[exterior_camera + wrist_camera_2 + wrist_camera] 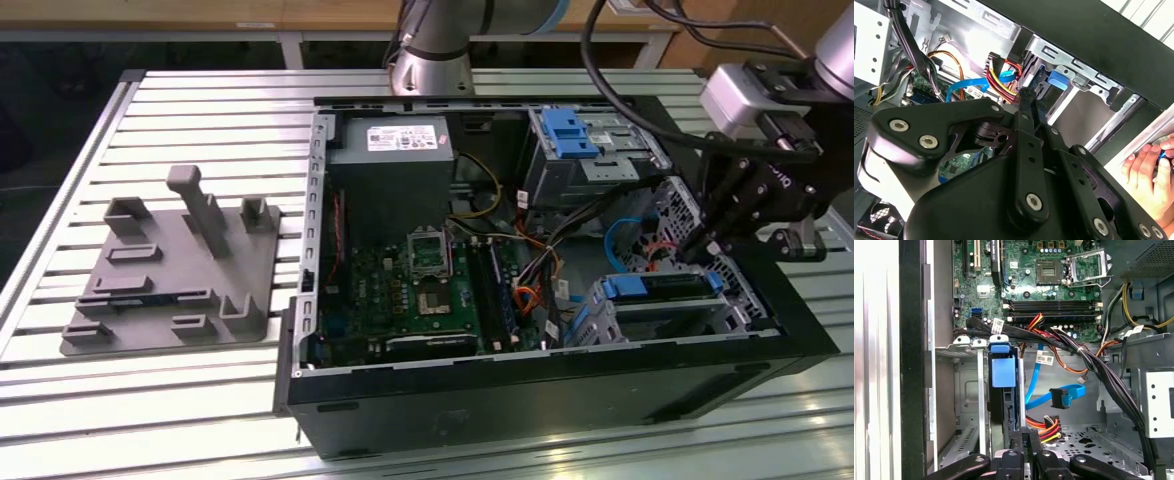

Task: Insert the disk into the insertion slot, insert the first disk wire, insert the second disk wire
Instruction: 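Insert the first disk wire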

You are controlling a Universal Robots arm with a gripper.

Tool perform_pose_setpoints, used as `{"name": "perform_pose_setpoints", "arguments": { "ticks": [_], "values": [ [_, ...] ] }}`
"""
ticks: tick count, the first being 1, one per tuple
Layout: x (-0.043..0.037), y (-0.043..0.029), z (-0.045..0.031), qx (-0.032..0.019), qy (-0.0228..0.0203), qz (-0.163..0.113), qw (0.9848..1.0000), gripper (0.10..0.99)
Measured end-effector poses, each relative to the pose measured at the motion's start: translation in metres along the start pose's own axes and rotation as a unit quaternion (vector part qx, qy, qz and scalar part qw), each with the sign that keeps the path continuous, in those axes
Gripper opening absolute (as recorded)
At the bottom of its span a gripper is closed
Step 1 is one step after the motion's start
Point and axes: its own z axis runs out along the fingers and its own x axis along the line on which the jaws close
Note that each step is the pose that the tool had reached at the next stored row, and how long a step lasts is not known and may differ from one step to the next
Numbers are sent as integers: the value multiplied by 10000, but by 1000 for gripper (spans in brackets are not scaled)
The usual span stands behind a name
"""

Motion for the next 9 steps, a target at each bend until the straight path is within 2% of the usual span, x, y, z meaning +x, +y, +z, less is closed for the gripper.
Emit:
{"name": "perform_pose_setpoints", "arguments": {
  "ticks": [9],
  "values": [
    [43,-3,17,0,0,0,10000,165]
  ]
}}
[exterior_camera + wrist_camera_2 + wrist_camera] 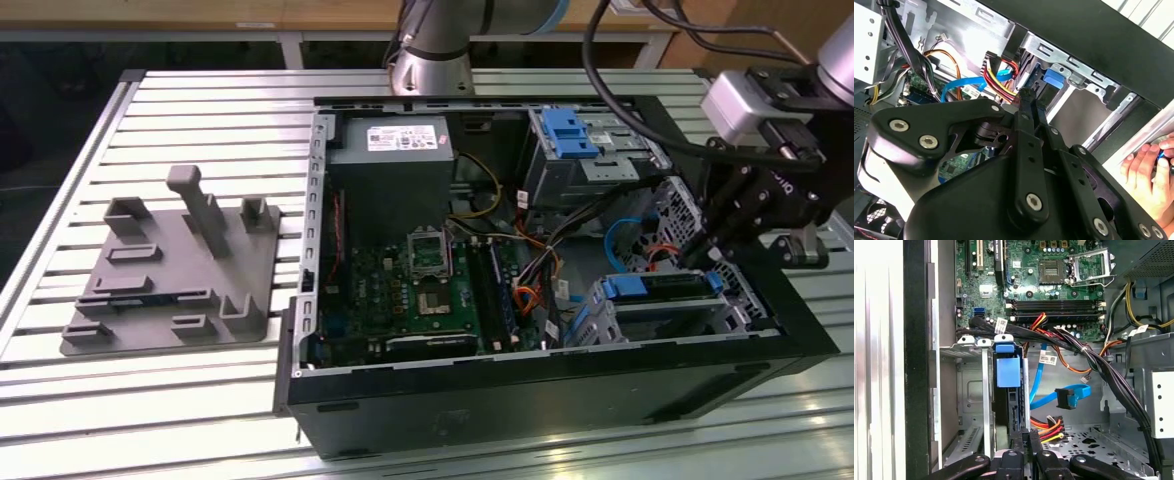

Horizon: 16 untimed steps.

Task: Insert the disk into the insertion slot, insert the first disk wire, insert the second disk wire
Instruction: 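Insert the first disk wire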

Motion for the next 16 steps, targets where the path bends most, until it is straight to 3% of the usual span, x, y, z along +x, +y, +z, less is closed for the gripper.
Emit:
{"name": "perform_pose_setpoints", "arguments": {
  "ticks": [16],
  "values": [
    [37,-4,35,0,0,0,10000,165]
  ]
}}
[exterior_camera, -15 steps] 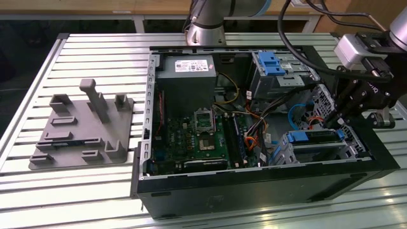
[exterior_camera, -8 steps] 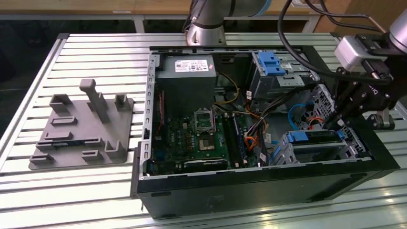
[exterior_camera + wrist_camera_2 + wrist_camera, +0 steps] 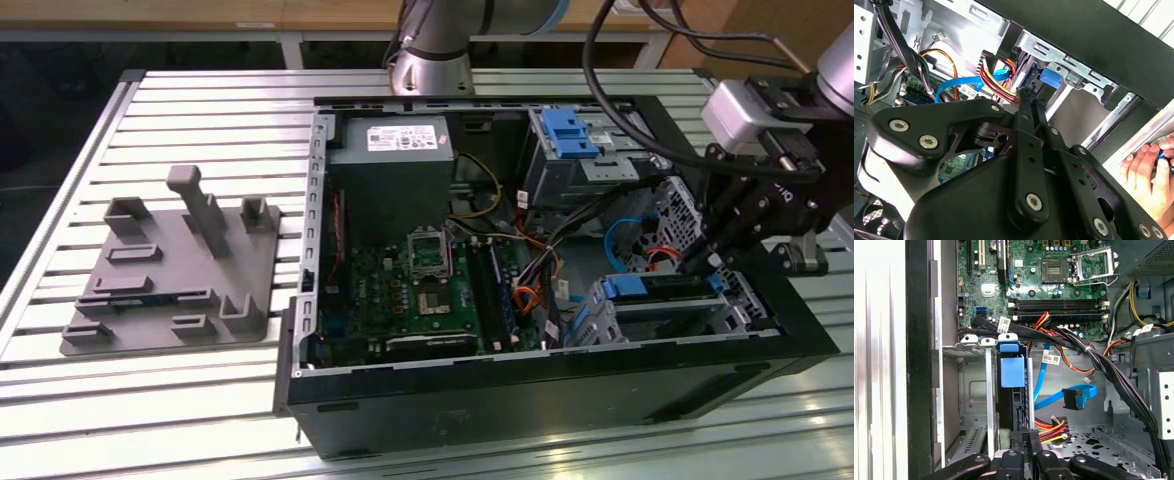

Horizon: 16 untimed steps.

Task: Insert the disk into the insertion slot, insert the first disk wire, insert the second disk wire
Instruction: 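Insert the first disk wire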

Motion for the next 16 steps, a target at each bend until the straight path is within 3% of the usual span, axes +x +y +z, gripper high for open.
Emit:
{"name": "perform_pose_setpoints", "arguments": {
  "ticks": [16],
  "values": [
    [6,-2,26,0,1,0,10000,165]
  ]
}}
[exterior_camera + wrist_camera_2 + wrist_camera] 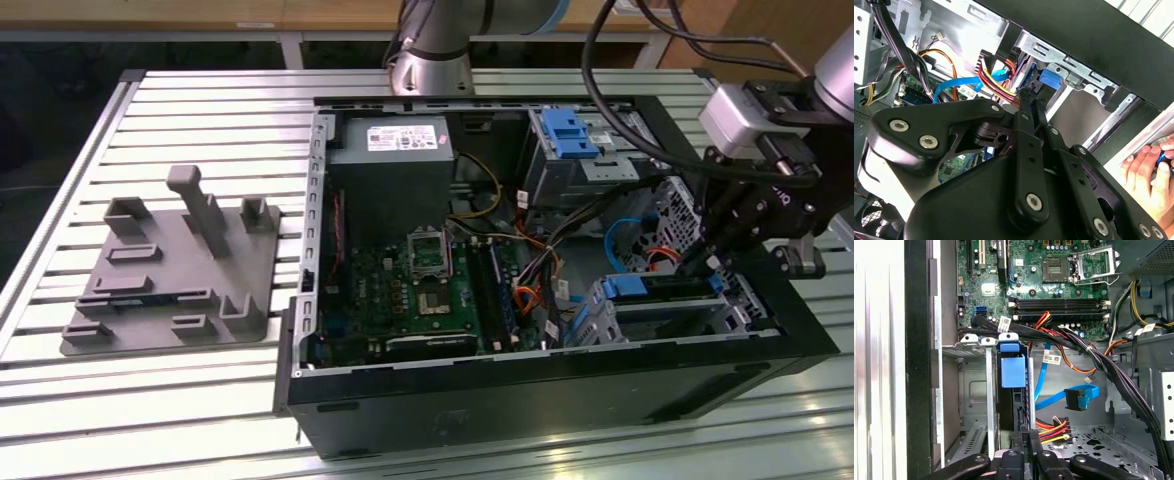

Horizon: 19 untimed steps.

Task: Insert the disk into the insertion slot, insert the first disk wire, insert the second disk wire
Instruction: 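Insert the first disk wire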

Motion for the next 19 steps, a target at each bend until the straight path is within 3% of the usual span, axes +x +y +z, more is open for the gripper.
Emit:
{"name": "perform_pose_setpoints", "arguments": {
  "ticks": [19],
  "values": [
    [17,-6,35,0,1,0,10000,165]
  ]
}}
